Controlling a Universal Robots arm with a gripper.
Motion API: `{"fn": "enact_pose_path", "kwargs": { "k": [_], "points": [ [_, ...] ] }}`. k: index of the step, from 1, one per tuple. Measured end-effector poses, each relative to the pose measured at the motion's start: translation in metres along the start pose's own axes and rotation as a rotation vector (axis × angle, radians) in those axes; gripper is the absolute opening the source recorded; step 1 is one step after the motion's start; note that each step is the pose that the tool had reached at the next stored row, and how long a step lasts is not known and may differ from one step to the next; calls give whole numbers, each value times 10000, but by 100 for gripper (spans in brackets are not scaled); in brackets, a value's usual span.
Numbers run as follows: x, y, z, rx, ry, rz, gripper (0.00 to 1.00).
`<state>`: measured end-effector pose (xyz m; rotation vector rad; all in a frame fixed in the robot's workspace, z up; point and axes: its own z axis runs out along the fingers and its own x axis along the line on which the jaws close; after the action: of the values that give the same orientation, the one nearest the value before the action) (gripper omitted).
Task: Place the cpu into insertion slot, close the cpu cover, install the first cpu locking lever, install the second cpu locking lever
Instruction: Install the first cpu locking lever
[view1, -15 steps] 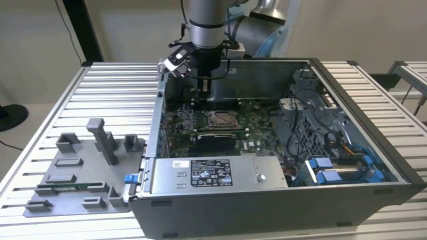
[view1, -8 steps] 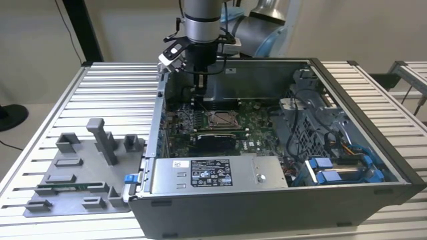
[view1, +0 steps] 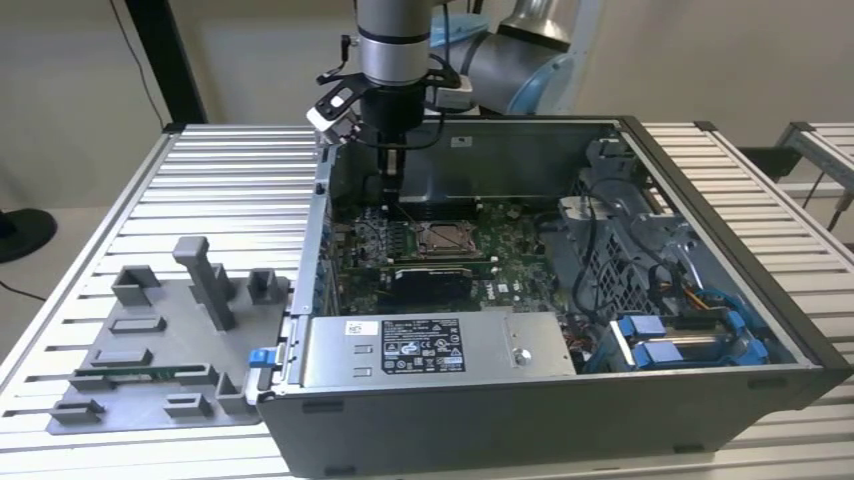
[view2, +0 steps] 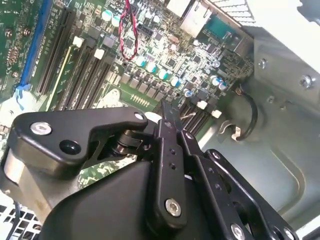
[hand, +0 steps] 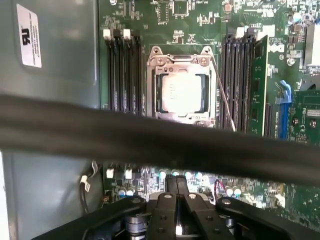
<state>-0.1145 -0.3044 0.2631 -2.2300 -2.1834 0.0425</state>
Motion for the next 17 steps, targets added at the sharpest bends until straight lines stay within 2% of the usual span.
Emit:
{"fn": "enact_pose_path", "kwargs": {
  "k": [2,10,17],
  "points": [
    [1,-26,1,-2,3,-1,0],
    [25,-56,-1,-1,16,-61,0],
    [58,-188,2,-6,16,-68,0]
  ]
}}
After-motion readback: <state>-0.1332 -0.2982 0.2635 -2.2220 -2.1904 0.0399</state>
